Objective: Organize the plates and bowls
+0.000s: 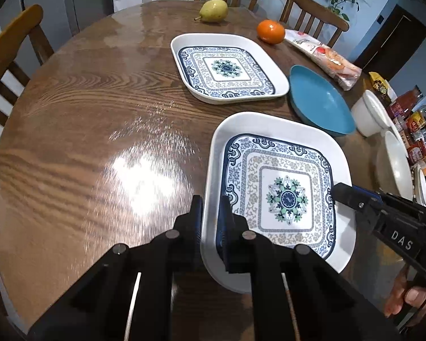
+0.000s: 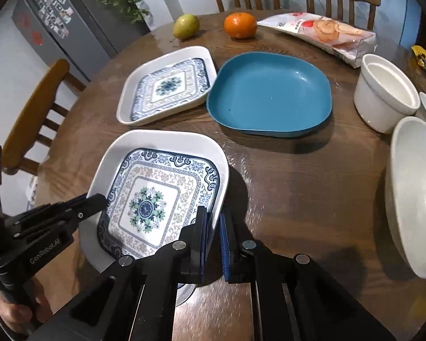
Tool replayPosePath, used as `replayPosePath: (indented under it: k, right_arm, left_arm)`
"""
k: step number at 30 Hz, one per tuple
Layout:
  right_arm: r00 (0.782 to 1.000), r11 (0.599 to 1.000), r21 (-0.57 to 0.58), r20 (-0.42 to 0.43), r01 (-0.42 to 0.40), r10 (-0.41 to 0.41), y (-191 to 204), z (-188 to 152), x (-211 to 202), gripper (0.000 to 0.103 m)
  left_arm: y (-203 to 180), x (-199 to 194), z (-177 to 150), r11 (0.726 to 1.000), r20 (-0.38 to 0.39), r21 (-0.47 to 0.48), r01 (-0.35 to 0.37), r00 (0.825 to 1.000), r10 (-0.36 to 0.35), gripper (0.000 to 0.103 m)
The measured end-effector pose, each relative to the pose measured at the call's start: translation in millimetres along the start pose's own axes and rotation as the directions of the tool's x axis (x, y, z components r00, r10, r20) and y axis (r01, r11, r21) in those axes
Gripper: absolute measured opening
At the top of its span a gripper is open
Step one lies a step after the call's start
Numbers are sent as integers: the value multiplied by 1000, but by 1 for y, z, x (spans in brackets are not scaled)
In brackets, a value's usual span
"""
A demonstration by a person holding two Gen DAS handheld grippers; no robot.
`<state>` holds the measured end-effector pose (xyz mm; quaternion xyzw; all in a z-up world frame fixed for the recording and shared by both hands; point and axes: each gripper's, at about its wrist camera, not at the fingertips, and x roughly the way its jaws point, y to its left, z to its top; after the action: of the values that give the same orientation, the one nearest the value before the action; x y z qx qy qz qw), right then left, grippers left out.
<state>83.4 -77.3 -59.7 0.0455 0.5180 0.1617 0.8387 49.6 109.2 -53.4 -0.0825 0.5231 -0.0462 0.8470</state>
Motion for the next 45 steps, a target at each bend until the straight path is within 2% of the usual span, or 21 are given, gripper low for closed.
replayPosePath:
  k: [7,10,18,22,23,25,27,31,33,35,37,39,45]
  right_arm:
    - [999,999,-36,-29,-15,14,-2,-23,-12,11]
    - [999,999,-31,-41,-21,20,-5,-27,-6,11]
    - [1000,997,-73,-8,3,-4,1,-25,-2,11]
    - [998,998,-67,-56,-6,2,0,-29,3,11]
    - [998,998,-65,-64,-7,3,0,-30,3,12]
    - [998,997,-71,-61,-13,9,0,-32,0,12]
    - [999,997,-81,-35,-9,7,-1,-30,-8,12]
    - [1000,996,-94,21,-5,7,0,-18,-25,15]
    - [999,995,-100,41,-16,20,4,-9,-31,22]
    - [998,993,-114,59,-23,29,8,1,-36,41]
    - [996,991,-131,81,-31,42,14,13,-39,49]
    - [994,989,-144,99,-36,51,17,25,-39,50]
    - [992,986,-156,105,-55,72,17,64,-32,50]
  left_arm:
    - [-11,-15,-29,1000,-4,-9,-4,1000,4,9]
    - [-14,-8,-31,1000,-16,-12,-22,1000,22,9]
    - [-15,1,-31,998,-16,-13,-57,998,57,9]
    - [-10,-1,-32,998,-18,-38,-49,999,48,12]
    - [-9,-4,-32,998,-11,-39,-47,999,47,14]
    - [-7,-11,-31,997,10,-44,-64,998,65,28]
    - [-4,-18,-28,996,39,-51,-76,996,78,54]
    - [0,-26,-14,995,71,-68,-71,995,76,57]
    - [1,-26,-6,995,74,-79,-62,995,68,60]
    - [2,-26,4,995,80,-85,-59,995,66,62]
    - [2,-26,17,994,90,-92,-57,994,66,67]
    - [3,-26,28,994,97,-100,-52,993,62,75]
    - [11,-16,65,990,101,-135,-42,993,56,76]
